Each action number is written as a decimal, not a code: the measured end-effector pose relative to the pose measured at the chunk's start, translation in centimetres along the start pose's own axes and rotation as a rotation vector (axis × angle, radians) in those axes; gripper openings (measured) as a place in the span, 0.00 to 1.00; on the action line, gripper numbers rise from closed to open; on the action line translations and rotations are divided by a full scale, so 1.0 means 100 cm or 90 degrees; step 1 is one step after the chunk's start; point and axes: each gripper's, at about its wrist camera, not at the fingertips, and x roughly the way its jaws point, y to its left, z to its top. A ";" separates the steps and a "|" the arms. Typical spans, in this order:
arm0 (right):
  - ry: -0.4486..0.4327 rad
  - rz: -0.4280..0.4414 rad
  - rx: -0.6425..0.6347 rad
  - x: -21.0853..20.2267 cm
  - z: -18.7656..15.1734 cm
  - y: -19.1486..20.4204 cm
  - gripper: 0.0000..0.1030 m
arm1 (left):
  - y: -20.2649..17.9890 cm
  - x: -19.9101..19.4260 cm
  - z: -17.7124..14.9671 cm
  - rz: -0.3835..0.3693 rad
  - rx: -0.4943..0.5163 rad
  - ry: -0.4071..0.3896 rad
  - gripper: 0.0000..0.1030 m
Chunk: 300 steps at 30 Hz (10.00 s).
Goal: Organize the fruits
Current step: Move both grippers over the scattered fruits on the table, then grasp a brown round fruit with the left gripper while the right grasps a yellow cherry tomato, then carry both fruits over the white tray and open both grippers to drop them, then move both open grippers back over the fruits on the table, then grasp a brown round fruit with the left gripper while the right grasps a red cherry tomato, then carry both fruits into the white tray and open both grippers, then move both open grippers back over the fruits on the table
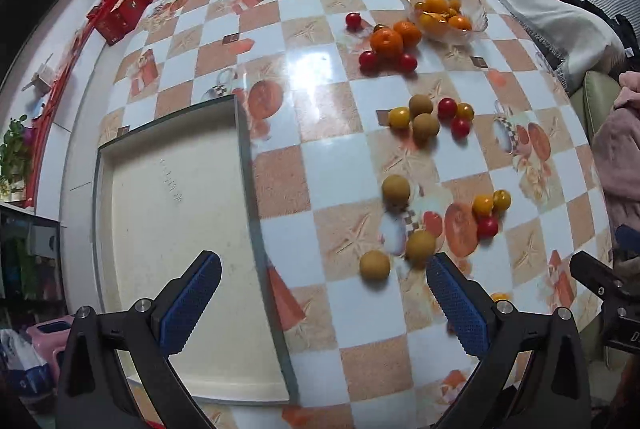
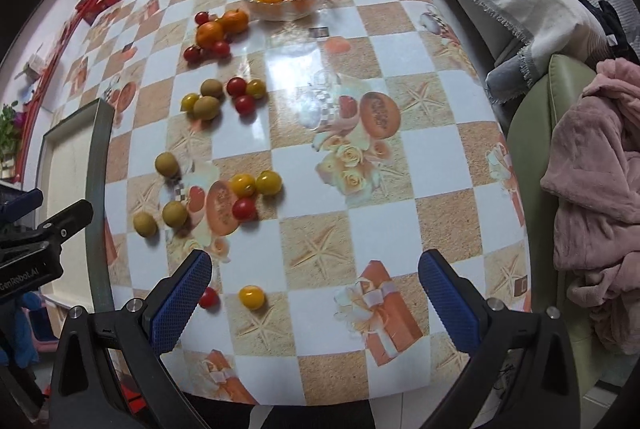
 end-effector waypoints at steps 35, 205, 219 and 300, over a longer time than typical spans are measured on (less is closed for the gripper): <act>0.047 0.023 -0.010 0.006 -0.001 0.009 1.00 | -0.007 0.023 -0.001 -0.016 0.031 0.072 1.00; 0.094 0.083 -0.039 0.100 0.021 0.051 0.59 | -0.027 0.096 -0.012 -0.047 0.116 0.057 0.71; 0.091 0.097 -0.023 0.098 0.028 0.048 0.22 | -0.025 0.085 -0.007 -0.120 0.066 0.060 0.27; 0.083 0.174 -0.362 0.091 0.039 0.319 0.88 | 0.194 0.077 -0.099 0.043 -0.191 0.043 0.75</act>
